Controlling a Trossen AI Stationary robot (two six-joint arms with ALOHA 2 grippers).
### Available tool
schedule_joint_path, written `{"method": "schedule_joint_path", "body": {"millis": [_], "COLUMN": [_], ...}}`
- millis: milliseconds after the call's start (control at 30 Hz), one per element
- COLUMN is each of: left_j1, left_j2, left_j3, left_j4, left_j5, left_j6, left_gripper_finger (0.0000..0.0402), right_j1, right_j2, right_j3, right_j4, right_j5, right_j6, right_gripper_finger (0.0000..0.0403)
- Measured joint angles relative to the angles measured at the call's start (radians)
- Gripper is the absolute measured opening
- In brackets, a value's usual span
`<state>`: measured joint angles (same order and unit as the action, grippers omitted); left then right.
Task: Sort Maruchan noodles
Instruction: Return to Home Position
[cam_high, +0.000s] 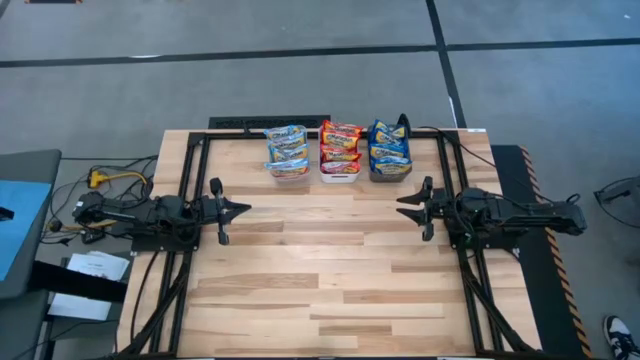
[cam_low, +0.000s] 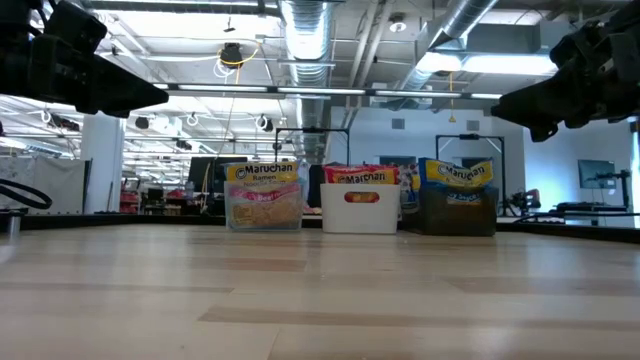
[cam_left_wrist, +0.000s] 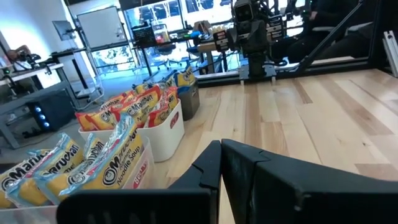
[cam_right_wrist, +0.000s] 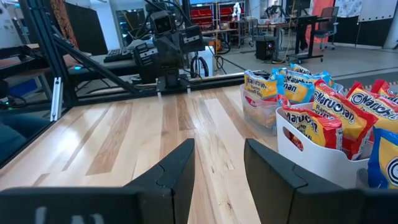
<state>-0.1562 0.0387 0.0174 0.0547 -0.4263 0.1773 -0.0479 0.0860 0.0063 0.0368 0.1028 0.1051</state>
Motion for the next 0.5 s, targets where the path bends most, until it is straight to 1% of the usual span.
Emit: {"method": "schedule_joint_path", "body": {"millis": [500], "left_j1": [0.001], "left_j2": [0.000], "left_j3": [0.000], "left_j4": [0.000], "left_j5": [0.000], "left_j6": [0.000], "left_gripper_finger": [0.0000], "right_j1": [0.000], "right_j2": [0.000], "right_j3": [0.000], "right_j4": [0.000], "right_j5": [0.000], "right_j6": [0.000], "right_gripper_finger": [0.0163]}}
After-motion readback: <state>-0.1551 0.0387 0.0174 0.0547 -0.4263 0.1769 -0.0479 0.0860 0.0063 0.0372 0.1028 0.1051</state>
